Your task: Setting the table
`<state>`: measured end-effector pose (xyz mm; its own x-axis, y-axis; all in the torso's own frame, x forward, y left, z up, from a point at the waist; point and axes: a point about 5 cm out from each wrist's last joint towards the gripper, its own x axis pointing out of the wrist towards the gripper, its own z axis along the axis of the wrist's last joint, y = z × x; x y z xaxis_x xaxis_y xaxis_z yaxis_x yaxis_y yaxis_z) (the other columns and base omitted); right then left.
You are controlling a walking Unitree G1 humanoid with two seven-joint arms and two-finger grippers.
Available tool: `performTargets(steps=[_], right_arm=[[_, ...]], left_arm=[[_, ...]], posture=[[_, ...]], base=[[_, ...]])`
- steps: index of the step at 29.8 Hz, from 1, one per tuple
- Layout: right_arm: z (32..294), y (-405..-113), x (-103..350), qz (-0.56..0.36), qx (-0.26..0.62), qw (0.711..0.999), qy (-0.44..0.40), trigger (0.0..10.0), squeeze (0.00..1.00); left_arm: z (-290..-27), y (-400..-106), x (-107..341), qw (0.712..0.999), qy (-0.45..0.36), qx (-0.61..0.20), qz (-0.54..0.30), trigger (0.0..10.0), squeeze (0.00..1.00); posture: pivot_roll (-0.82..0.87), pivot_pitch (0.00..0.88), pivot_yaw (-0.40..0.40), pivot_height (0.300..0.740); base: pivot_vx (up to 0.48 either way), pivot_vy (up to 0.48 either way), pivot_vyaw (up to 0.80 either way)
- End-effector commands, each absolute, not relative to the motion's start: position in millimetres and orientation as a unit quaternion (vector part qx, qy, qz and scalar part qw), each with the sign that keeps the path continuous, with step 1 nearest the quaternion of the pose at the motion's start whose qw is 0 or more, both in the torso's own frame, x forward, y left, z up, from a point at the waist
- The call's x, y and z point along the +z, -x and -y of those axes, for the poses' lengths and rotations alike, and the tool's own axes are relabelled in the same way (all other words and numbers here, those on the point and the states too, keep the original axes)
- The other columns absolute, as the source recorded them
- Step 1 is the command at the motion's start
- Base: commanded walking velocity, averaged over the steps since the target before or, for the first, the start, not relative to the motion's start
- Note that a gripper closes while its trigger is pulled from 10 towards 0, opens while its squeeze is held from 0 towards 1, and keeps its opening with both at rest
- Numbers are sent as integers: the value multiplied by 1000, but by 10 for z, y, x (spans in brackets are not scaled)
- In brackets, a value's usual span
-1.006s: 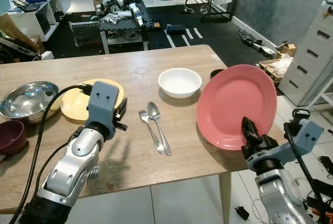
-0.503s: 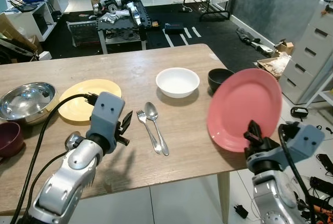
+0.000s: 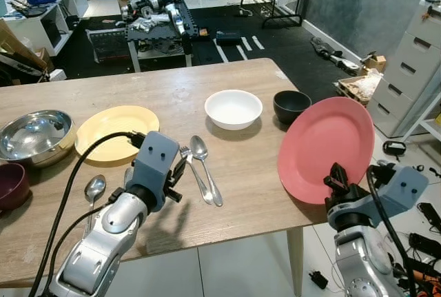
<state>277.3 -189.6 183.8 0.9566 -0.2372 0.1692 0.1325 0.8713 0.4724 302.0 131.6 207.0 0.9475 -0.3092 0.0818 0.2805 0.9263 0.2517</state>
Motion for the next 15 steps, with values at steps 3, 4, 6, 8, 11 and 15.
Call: performTargets(steps=[3, 4, 6, 8, 11, 15], right_arm=[[1899, -2783, 1793, 101, -98, 963, -231, 10000, 0], [1899, -2783, 1793, 101, -98, 963, -231, 10000, 0], [1894, -2792, 1790, 100, -96, 964, -228, 10000, 0], [1891, -2795, 1791, 100, -95, 964, -228, 10000, 0], [1889, -2801, 1793, 100, -94, 964, -227, 10000, 0], [1887, -2808, 1792, 99, -93, 964, -227, 10000, 0]], left_arm=[[-1349, -3040, 2022, 982, -117, -140, 45, 10000, 0], [-1349, -3040, 2022, 982, -117, -140, 45, 10000, 0], [-1345, -3046, 2017, 983, -112, -138, 44, 10000, 0], [-1342, -3048, 2018, 983, -112, -138, 44, 10000, 0], [-1338, -3054, 2018, 983, -111, -137, 43, 10000, 0], [-1336, -3060, 2020, 983, -113, -135, 44, 10000, 0]], posture=[[52, 81, 116, 740], [52, 81, 116, 740], [53, 81, 115, 740], [53, 82, 114, 740], [53, 82, 114, 740], [54, 82, 114, 740]], base=[[0, 0, 0], [0, 0, 0], [0, 0, 0], [0, 0, 0], [0, 0, 0], [0, 0, 0]])
